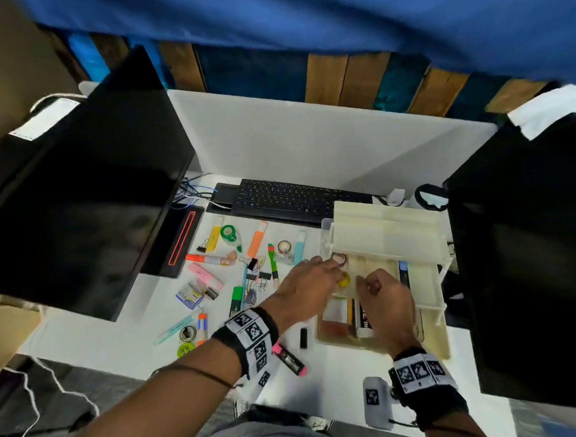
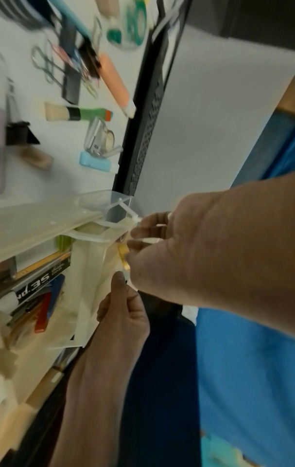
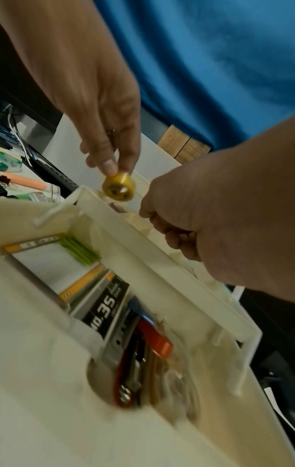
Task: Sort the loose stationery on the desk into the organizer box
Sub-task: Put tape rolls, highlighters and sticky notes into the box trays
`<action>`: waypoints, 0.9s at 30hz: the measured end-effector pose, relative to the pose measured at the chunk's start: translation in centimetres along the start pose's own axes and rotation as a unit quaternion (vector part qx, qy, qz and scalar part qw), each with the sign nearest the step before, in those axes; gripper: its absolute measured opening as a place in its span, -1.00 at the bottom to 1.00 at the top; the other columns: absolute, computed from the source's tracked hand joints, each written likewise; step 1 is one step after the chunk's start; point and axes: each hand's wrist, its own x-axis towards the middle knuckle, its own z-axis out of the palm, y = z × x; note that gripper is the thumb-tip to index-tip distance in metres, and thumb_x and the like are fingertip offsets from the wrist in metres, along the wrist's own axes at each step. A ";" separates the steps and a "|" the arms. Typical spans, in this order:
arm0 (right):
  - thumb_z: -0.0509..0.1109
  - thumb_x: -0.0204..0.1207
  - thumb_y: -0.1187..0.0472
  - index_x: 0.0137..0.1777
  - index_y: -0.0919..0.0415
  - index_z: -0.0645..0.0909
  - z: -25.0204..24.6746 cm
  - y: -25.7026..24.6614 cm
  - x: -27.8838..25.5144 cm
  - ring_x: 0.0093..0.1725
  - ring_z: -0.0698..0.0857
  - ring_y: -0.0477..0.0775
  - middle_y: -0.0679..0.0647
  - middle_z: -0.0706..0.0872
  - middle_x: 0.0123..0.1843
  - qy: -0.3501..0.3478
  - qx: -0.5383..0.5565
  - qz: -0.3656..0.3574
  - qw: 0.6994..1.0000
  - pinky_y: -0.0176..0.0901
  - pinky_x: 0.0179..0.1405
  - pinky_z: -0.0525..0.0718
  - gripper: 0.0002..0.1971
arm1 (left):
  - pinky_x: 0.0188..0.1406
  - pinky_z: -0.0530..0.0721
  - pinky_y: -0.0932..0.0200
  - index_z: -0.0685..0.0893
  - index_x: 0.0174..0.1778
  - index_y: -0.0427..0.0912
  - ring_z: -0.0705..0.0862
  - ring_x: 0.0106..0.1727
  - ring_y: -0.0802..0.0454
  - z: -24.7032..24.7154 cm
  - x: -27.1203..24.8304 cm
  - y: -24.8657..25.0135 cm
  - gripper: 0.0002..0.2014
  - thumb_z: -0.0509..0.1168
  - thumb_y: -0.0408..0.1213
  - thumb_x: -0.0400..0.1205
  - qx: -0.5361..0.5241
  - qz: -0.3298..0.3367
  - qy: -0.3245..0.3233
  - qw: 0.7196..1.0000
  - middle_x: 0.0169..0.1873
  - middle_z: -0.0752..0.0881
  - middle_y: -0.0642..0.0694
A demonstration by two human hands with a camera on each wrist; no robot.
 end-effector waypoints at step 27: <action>0.47 0.61 0.23 0.01 0.07 0.69 6.3 -6.3 -3.6 -0.17 0.62 -0.06 -0.08 0.65 -0.16 -0.252 -0.061 -0.274 0.926 -0.14 -0.16 0.65 -0.95 | -0.21 0.72 0.09 0.75 -0.06 0.06 0.75 -0.28 0.01 1.6 -19.3 -10.2 -0.90 0.37 -0.24 0.62 -0.130 -0.425 0.047 0.895 -0.47 0.64 0.14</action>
